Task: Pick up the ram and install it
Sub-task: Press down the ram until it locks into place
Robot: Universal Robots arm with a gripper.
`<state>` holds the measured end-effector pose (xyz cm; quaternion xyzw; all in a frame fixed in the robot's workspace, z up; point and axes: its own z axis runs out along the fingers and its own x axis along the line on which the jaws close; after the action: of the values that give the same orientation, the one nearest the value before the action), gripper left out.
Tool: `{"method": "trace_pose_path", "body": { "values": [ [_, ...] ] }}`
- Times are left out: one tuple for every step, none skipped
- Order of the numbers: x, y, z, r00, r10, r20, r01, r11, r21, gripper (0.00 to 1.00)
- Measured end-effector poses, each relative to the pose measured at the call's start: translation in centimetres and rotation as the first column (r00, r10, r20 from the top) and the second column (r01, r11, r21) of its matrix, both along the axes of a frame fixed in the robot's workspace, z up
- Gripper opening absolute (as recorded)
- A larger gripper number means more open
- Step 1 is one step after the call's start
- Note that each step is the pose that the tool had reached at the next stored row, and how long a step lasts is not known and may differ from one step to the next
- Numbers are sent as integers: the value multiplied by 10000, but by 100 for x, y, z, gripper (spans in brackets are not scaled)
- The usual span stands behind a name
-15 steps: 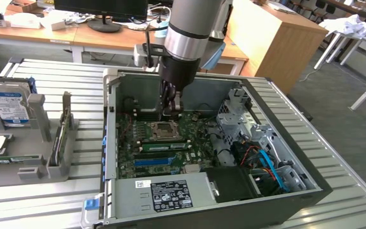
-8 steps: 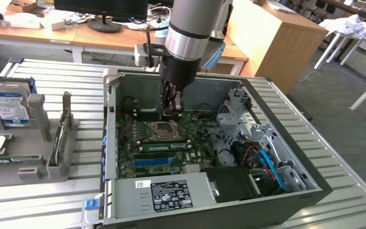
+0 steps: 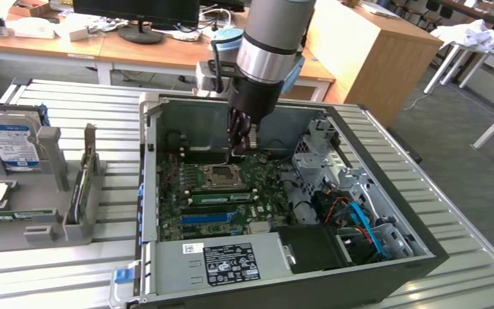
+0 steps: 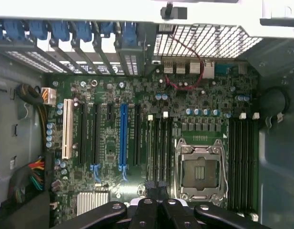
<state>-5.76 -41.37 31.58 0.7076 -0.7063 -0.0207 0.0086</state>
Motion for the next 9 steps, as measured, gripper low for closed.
{"method": "trace_pose_path", "body": {
  "values": [
    [21,-1,0,10000,-1,0,1,10000,1,11],
    [39,-1,0,10000,-2,0,2,10000,0,11],
    [58,-2,0,10000,-1,0,1,10000,1,11],
    [76,-3,0,10000,-1,0,1,10000,1,11],
    [96,-3,0,10000,-1,0,1,10000,0,11],
    [113,-4,0,10000,0,0,0,10000,1,11],
    [128,-4,0,10000,0,0,0,10000,0,11],
    [138,-4,0,10000,0,0,0,10000,0,11],
    [142,-4,0,10000,-1,0,1,10000,1,11]
  ]
}}
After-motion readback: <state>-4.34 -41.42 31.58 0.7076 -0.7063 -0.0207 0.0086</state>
